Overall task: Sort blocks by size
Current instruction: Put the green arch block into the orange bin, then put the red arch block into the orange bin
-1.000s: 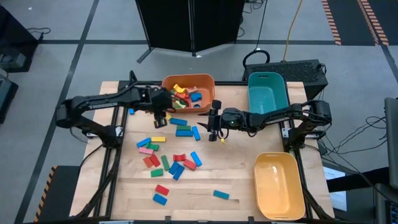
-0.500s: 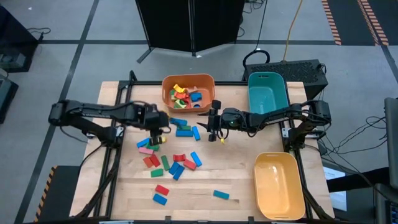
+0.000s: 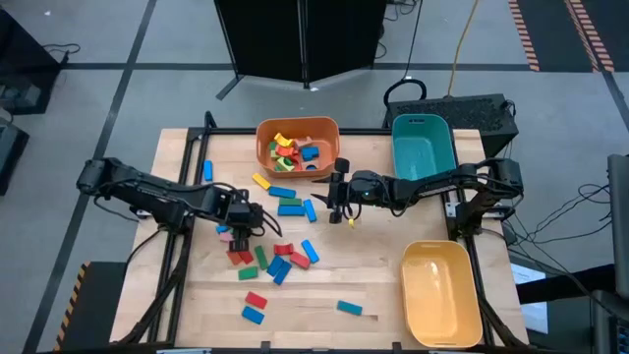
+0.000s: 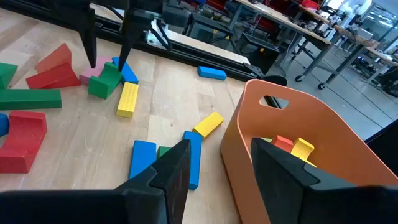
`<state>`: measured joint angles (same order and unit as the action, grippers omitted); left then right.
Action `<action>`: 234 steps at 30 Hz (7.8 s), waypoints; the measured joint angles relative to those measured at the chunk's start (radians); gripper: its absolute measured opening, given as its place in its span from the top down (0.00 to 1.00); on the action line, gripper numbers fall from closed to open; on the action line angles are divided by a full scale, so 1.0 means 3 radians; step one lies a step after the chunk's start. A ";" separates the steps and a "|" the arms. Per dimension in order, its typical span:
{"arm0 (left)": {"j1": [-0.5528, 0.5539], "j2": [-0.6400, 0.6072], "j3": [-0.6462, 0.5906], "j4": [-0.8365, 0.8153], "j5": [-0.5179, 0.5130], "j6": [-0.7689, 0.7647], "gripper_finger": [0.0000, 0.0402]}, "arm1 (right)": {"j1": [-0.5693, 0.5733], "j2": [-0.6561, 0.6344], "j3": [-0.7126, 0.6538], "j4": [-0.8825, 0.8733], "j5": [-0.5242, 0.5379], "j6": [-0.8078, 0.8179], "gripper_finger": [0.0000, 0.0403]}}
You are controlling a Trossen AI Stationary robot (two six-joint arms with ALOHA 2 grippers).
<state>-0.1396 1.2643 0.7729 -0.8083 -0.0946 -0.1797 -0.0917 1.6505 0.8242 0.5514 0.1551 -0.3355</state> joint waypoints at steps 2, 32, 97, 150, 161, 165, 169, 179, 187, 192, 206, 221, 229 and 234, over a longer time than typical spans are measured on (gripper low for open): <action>-0.0034 0.0017 -0.0032 0.0049 0.0065 0.0010 0.61 | 0.0000 0.0000 0.0000 0.0000 0.0000 0.0000 0.61; -0.0151 0.0427 -0.0264 0.0298 -0.0048 -0.0081 0.26 | 0.0000 0.0000 0.0000 -0.0010 -0.0001 -0.0005 0.61; -0.0044 0.0649 -0.0052 -0.0045 0.0101 0.0274 0.53 | 0.0000 0.0000 0.0000 -0.0058 0.0000 -0.0057 0.61; 0.0625 0.0648 0.0729 0.0100 -0.0538 0.0792 0.68 | -0.0001 0.0000 0.0000 -0.0382 0.0001 0.0129 0.61; 0.1238 0.0648 0.1006 0.1146 -0.0492 0.1355 0.68 | 0.0000 0.0000 0.0000 -0.0589 0.0001 0.0182 0.61; 0.1498 0.0648 0.1006 0.1526 -0.0236 0.1431 0.68 | 0.0000 0.0000 0.0000 -0.0613 0.0001 0.0183 0.61; 0.1747 0.0648 0.1006 0.1865 0.0000 0.1430 0.68 | 0.0000 0.0000 0.0000 -0.0610 0.0001 0.0183 0.61; 0.2131 0.1005 0.1006 0.2717 0.0369 0.1406 0.68 | -0.0001 0.0000 0.0000 -0.0609 0.0001 0.0183 0.61; 0.2265 0.1481 0.1005 0.2969 0.0400 0.1404 0.68 | -0.0001 0.0000 0.0000 -0.0612 0.0001 0.0182 0.61; 0.2357 0.1682 0.1005 0.3064 0.0400 0.1321 0.68 | -0.0001 0.0000 0.0000 -0.0613 0.0001 0.0182 0.61; 0.2428 0.1872 0.1003 0.2989 0.0299 0.1319 0.68 | -0.0001 -0.0001 0.0000 -0.0611 0.0003 0.0182 0.61; 0.2324 0.1699 0.1003 0.2800 0.0111 0.1208 0.38 | -0.0001 0.0000 0.0000 -0.0603 0.0004 0.0182 0.61; 0.2085 0.1129 0.1003 0.2325 0.0110 0.1348 0.38 | -0.0001 0.0000 0.0000 -0.0569 -0.0017 0.0279 0.61; 0.1797 0.0800 0.1002 0.1799 0.0111 0.1332 0.37 | 0.0014 0.0108 0.0000 -0.0425 -0.0272 0.0429 0.61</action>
<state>0.3997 1.5042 1.0734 -0.2684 -0.0612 0.2201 -0.0877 1.6827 0.8242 0.4239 0.0736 -0.2069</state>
